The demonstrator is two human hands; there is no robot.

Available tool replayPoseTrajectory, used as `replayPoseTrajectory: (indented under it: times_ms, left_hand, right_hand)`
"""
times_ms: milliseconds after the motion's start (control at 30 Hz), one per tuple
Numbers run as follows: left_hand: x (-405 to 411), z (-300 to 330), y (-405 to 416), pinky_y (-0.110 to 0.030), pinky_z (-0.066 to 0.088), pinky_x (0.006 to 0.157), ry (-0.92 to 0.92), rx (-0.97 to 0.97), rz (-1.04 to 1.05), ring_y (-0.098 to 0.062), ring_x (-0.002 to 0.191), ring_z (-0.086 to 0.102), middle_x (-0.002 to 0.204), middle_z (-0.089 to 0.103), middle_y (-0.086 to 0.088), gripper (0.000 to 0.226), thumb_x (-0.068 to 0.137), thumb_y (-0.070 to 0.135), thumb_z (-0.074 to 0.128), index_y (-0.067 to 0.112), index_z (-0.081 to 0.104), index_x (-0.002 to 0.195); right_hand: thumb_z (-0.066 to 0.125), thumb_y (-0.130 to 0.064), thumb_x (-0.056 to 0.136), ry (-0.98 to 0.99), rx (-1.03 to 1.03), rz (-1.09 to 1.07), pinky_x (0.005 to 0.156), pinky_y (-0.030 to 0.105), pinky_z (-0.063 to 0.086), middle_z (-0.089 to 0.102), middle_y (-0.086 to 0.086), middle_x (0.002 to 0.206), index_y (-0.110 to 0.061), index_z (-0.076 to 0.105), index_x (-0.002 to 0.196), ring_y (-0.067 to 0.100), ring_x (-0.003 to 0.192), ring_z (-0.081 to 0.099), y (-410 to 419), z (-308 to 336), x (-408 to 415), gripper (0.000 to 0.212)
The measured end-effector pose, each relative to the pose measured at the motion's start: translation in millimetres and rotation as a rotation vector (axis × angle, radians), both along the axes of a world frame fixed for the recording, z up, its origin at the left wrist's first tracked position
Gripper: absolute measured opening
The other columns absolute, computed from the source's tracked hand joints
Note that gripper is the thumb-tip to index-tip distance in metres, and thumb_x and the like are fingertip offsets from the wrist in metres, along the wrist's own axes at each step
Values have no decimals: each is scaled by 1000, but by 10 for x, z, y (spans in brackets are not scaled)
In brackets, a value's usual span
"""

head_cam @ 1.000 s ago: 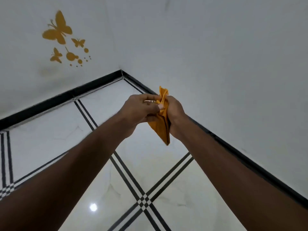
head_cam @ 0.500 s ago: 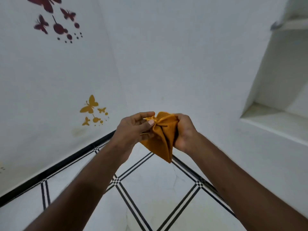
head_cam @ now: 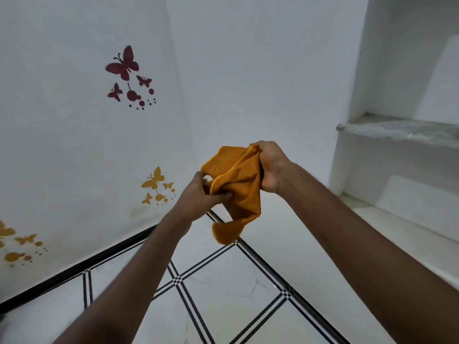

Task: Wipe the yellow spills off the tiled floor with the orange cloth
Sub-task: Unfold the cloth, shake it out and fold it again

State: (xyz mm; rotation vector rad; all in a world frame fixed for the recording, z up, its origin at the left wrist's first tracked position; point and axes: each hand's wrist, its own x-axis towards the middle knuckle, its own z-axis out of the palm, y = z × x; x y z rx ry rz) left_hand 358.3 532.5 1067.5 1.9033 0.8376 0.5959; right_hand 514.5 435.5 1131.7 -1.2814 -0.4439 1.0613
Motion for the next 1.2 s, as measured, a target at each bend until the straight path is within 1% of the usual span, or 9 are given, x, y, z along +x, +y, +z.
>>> replayPoseTrajectory:
  times_ms: [100, 300, 400, 533, 633, 733, 933, 1067, 1200]
  left_hand:
    - [-77, 209, -130, -32, 50, 82, -115, -45, -46, -20, 89, 66, 87, 70, -1, 32, 77, 33, 82, 14, 68, 100]
    - [-204, 632, -366, -26, 53, 65, -221, -67, 119, -20, 88, 68, 94, 72, -3, 21, 82, 32, 78, 19, 71, 97]
    - [-289, 813, -333, -34, 56, 74, -192, -110, 223, -24, 92, 67, 100, 71, -7, 30, 80, 30, 79, 14, 69, 103]
    - [-464, 904, -373, -35, 58, 70, -232, -275, 198, -25, 90, 68, 98, 70, -10, 32, 84, 27, 76, 8, 64, 107]
    - [-594, 953, -437, -31, 55, 60, -274, -354, 96, -23, 76, 71, 84, 72, -9, 30, 88, 35, 68, 7, 67, 98]
    - [-703, 1021, -454, -39, 61, 75, -322, -402, 104, -28, 87, 75, 97, 76, -13, 37, 96, 38, 56, 5, 67, 106]
    - [-862, 1129, -394, -44, 56, 85, -231, -296, 130, -29, 92, 68, 101, 68, -18, 22, 96, 18, 56, 1, 67, 104]
    - [-1010, 1169, -331, -47, 54, 86, -263, -293, 163, -32, 103, 64, 107, 70, -15, 20, 89, 23, 64, 8, 66, 102]
    - [-1049, 1199, -328, -45, 55, 90, -276, -286, 151, -30, 104, 64, 111, 69, -13, 28, 86, 27, 71, 9, 69, 108]
  right_hand:
    - [38, -30, 105, -38, 30, 31, 73, 42, 57, 67, 11, 86, -15, 59, 82, 28, 84, 65, -112, 211, -64, 34]
    - [34, -51, 106, -404, -156, 47, 65, 41, 57, 67, 16, 109, -8, 59, 108, 30, 91, 67, -161, 371, -101, 50]
    - [32, -64, 102, -579, -314, 143, 74, 44, 62, 72, 23, 103, 3, 63, 109, 38, 92, 72, -275, 275, -136, 74]
    - [56, -46, 98, -940, -30, -150, 74, 41, 65, 76, 8, 78, -6, 71, 89, 24, 71, 75, -413, 129, -468, 44]
    - [71, -59, 82, -1070, 27, 21, 72, 36, 63, 75, 0, 82, -14, 66, 92, 18, 76, 73, -448, 76, -844, 45]
    - [78, -56, 80, -1281, 0, -23, 68, 25, 50, 67, -5, 92, -19, 57, 102, 14, 82, 66, -441, 28, -1043, 48]
    - [62, -19, 96, -998, 168, -196, 65, 49, 64, 73, 15, 83, -14, 70, 92, 32, 76, 73, -500, 167, -1019, 10]
    - [49, -14, 103, -787, 120, -240, 59, 30, 57, 69, 8, 104, -14, 67, 109, 22, 90, 66, -613, 407, -838, 19]
    - [55, -18, 103, -677, 54, -274, 67, 30, 54, 68, 13, 106, -8, 69, 115, 22, 90, 62, -679, 608, -636, 21]
